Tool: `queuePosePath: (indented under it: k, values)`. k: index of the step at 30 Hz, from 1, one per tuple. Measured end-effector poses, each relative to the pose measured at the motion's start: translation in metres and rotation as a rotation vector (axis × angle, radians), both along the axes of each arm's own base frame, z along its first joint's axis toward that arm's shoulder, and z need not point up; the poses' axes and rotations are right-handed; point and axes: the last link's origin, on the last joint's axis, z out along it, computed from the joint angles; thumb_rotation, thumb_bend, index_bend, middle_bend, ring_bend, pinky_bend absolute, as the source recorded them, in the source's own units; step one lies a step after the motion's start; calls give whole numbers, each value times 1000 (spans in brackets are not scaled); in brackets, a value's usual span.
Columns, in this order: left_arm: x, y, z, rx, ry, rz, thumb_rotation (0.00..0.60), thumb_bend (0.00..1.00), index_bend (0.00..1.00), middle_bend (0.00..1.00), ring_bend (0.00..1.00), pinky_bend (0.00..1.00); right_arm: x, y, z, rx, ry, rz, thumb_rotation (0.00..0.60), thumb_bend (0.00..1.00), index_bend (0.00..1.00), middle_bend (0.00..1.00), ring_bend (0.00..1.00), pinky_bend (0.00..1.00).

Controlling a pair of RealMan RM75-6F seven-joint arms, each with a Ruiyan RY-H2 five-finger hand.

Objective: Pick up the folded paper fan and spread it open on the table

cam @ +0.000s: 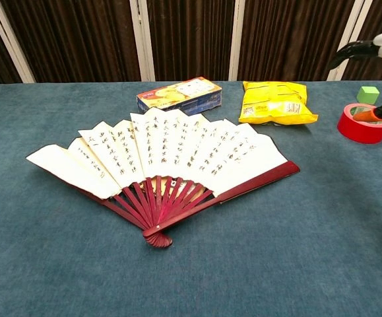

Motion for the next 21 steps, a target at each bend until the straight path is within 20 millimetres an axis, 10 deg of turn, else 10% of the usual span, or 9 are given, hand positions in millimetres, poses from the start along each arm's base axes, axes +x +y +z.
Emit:
queuePosePath:
  k: [12,21]
  values:
    - [-12,-69,25,285,-188,-421,600,102,0,0,0,0,-56,100,10,-175,-106,68,600,255,178,77,101,69]
    - [-29,-124,33,319,-207,-483,600,103,2,0,0,0,-76,131,14,-247,12,93,600,255,178,77,101,69]
